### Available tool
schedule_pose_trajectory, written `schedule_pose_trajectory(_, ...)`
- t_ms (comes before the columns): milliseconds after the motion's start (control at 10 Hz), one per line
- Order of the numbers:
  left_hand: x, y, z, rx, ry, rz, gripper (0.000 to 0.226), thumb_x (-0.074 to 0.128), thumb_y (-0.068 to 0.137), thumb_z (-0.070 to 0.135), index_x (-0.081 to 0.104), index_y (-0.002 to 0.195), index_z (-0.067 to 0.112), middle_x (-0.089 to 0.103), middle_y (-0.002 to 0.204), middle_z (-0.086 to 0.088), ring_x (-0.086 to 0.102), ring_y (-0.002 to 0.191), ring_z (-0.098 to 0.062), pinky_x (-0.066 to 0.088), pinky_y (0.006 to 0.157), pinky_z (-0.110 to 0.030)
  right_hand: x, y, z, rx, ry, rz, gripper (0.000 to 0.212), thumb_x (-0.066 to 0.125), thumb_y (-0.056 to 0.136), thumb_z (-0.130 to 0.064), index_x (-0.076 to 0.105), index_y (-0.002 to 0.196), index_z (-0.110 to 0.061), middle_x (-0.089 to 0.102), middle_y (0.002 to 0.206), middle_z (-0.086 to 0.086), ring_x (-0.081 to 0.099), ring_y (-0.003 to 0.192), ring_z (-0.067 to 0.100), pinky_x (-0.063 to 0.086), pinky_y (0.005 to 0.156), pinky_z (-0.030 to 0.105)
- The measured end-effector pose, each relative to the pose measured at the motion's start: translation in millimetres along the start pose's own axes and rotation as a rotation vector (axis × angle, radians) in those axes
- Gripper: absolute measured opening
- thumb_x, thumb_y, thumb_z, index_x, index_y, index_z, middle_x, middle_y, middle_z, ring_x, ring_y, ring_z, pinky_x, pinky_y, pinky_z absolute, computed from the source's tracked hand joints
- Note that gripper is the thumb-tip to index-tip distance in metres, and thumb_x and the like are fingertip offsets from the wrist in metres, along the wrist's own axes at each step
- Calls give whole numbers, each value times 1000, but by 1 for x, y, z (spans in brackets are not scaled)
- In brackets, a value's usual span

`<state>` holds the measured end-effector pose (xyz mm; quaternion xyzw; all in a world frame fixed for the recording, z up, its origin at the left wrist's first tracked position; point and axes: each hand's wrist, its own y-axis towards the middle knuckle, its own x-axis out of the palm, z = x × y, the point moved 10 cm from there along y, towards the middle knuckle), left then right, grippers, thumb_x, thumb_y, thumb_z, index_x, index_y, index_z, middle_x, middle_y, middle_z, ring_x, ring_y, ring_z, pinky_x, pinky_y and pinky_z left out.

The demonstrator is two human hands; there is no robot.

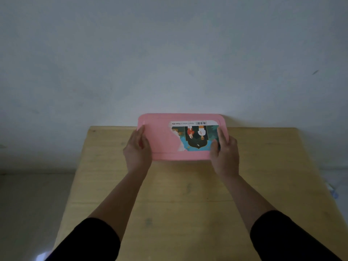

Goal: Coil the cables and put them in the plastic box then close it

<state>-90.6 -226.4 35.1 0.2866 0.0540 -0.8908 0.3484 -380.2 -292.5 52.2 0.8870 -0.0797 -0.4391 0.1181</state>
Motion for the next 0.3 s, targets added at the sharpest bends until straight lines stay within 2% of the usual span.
schedule_pose_trajectory(100,3,2,4,27,47,-119,34,45,94,14,57,126,15,63,124,-8,60,107,-25,38,97,-27,5,-1,10,74,45,-111,46,52,92,-13,43,137,-14,51,117,27,50,108,37,43,89,37)
schedule_pose_trajectory(200,6,6,13,82,143,-199,38,43,96,16,48,134,12,52,135,-16,51,120,-32,35,104,-39,3,4,5,46,88,-184,49,49,93,-13,37,141,-16,53,117,25,50,107,34,42,88,36)
schedule_pose_trajectory(300,-15,-9,22,123,144,-149,40,46,95,14,45,134,6,42,141,-24,38,131,-36,30,107,-40,-26,-11,0,17,-5,-35,50,54,91,-9,40,138,-7,48,124,34,42,120,43,41,98,46)
